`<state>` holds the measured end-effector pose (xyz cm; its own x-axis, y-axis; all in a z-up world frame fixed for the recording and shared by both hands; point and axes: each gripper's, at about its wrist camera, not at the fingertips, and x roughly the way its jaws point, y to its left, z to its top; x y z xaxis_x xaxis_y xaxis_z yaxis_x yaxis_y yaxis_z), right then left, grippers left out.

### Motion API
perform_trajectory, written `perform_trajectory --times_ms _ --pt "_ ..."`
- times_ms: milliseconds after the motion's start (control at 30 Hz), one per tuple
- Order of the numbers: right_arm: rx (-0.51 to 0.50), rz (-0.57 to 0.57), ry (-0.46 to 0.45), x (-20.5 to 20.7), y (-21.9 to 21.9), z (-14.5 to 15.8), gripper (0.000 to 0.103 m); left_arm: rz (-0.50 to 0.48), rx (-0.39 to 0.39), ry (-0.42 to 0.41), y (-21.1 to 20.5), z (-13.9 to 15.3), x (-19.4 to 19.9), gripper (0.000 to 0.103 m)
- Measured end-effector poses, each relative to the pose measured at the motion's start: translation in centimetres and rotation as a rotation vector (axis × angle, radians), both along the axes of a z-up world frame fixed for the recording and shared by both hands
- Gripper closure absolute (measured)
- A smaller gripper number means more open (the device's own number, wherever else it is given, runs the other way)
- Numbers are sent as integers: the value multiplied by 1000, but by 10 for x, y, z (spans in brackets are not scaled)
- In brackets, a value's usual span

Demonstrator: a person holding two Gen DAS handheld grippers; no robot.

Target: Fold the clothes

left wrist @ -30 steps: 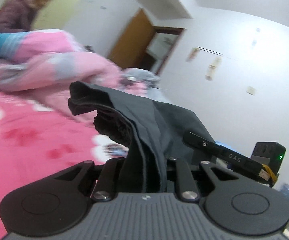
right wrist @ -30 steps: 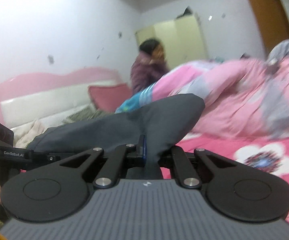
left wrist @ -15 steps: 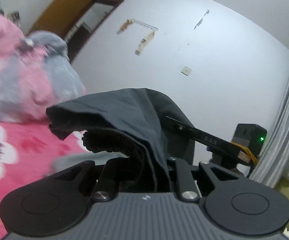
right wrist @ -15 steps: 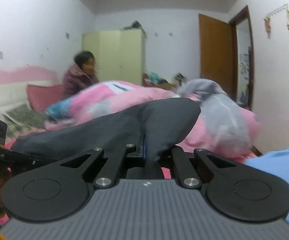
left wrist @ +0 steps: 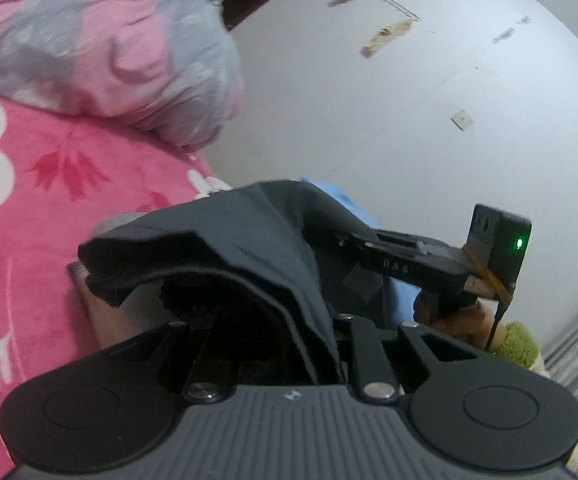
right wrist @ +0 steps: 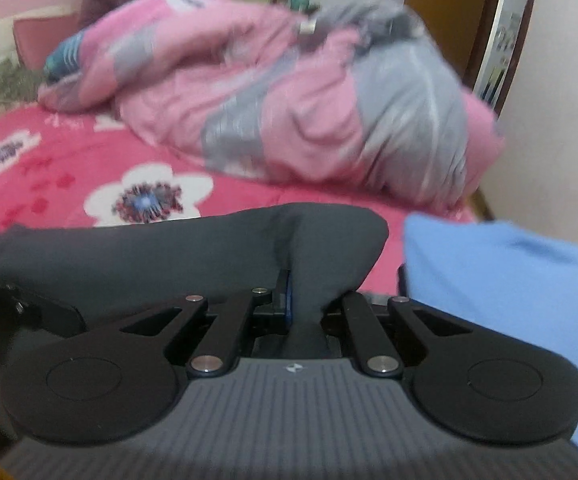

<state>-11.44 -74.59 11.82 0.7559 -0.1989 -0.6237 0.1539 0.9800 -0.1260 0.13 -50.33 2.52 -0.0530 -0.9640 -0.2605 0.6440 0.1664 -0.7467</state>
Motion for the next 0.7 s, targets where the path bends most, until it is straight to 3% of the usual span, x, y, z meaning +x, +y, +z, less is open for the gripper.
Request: perform_trajectory --times_ms 67,133,200,300,367,500,600,700 --pt "-1 -7 5 -2 4 -14 94 -14 11 27 -6 -6 12 80" --pt "3 -43 14 -2 0 -23 78 -42 13 89 -12 -16 26 72" --pt "-16 -91 32 -9 -1 -28 57 -60 7 145 -14 -23 36 71" --pt "-64 -142 5 -23 11 -19 50 -86 14 205 -15 -28 47 66" --pt "-98 -172 -83 -46 29 -2 41 -104 26 240 -12 -28 48 63" --pt "-156 -162 -315 -107 102 17 20 -136 57 312 -14 -30 55 53" --pt "-115 -93 -402 -137 167 -5 14 -159 77 337 -15 -25 59 46" --pt "-184 -97 -418 -134 230 -50 8 -180 97 365 -17 -21 62 43"
